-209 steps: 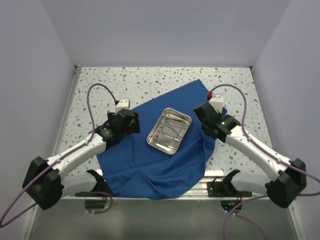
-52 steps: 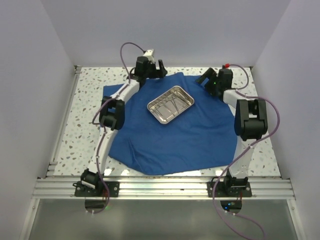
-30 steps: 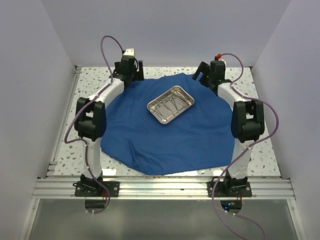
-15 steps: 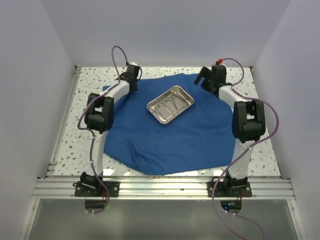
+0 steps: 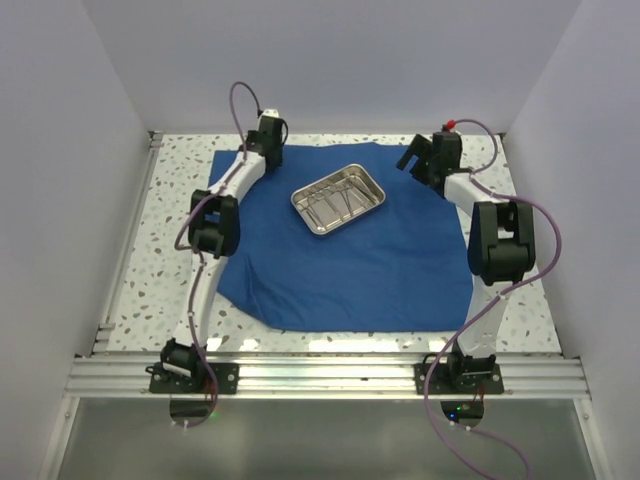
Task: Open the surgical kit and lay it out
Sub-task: Smooth out the surgical kit at the center of the board.
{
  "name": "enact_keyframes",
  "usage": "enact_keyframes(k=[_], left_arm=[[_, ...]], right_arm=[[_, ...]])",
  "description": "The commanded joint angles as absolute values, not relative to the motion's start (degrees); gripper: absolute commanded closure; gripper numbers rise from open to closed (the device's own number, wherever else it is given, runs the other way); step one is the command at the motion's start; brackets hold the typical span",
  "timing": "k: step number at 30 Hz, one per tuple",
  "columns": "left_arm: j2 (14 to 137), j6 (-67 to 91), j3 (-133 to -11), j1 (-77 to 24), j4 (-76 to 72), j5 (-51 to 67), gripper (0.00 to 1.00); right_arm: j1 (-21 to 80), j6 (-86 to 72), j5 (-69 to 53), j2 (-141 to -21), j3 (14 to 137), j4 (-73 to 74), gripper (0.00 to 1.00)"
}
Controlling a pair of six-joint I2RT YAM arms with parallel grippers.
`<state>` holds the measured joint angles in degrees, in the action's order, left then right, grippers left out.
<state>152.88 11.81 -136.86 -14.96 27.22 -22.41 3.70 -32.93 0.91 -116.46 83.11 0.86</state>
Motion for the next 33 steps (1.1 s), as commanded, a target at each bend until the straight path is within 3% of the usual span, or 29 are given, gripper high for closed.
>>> enact_keyframes(k=[1, 7, 14, 20, 26, 33], left_arm=[[147.17, 12.13, -132.14, -13.10, 19.45, -22.67, 0.01], [130.81, 15.36, -114.88, -11.35, 11.68, -29.88, 0.00], [139.91, 19.96, -128.14, -1.68, 27.68, -24.18, 0.02], [138.34, 20.30, -117.80, 2.36, 20.32, -15.84, 0.09], [138.78, 16.36, -116.03, 1.76, 21.70, -1.86, 0.26], [130.52, 14.59, -105.12, -1.76, 17.48, -0.44, 0.24]], right_arm=[[3.43, -32.52, 1.14, -113.20, 83.76, -1.58, 0.01], [3.34, -32.43, 0.18, -113.82, 83.58, -1.84, 0.01], [3.16, -32.34, -1.49, -114.17, 82.53, -3.25, 0.01], [3.16, -32.52, -2.20, -114.52, 82.97, -3.08, 0.01], [3.25, -32.34, -2.20, -114.96, 83.23, -2.46, 0.01], [3.16, -32.26, -2.29, -115.14, 83.06, -2.11, 0.01]])
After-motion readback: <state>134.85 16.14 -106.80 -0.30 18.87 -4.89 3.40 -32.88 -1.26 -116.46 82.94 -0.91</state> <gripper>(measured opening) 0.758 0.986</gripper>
